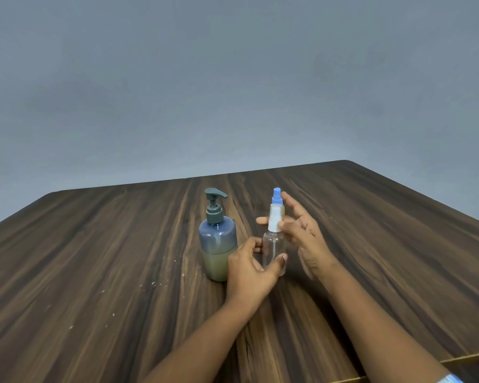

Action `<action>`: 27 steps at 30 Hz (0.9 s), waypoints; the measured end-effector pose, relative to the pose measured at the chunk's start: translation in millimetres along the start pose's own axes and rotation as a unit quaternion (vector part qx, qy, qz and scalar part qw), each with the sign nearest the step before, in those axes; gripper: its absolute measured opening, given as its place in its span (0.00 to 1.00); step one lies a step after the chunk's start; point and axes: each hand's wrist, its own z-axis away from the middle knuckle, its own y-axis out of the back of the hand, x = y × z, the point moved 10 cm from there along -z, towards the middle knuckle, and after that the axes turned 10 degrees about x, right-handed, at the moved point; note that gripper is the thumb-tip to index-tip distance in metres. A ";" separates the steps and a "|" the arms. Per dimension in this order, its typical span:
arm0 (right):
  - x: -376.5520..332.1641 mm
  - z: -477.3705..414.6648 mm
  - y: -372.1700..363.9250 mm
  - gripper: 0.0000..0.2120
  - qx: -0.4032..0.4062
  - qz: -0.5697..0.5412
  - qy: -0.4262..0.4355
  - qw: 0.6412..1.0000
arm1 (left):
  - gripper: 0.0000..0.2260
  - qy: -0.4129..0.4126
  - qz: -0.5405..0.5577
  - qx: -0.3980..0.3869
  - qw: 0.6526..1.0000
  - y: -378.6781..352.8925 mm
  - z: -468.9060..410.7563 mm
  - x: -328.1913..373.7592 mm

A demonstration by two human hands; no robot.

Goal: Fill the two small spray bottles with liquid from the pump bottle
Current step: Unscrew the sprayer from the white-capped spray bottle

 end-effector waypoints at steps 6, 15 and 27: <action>-4.1 2.1 0.3 0.36 0.031 0.127 0.070 0.989 | 0.13 -0.017 -0.025 -0.003 1.000 -1.6 1.0 0.7; -5.4 -3.1 13.7 0.30 0.102 0.089 0.059 0.989 | 0.10 -0.003 -0.030 0.003 1.000 -0.1 -1.0 -2.7; -4.9 -3.9 16.0 0.28 0.096 0.067 0.051 0.992 | 0.10 0.026 -0.025 -0.010 0.999 -0.9 -0.3 -6.5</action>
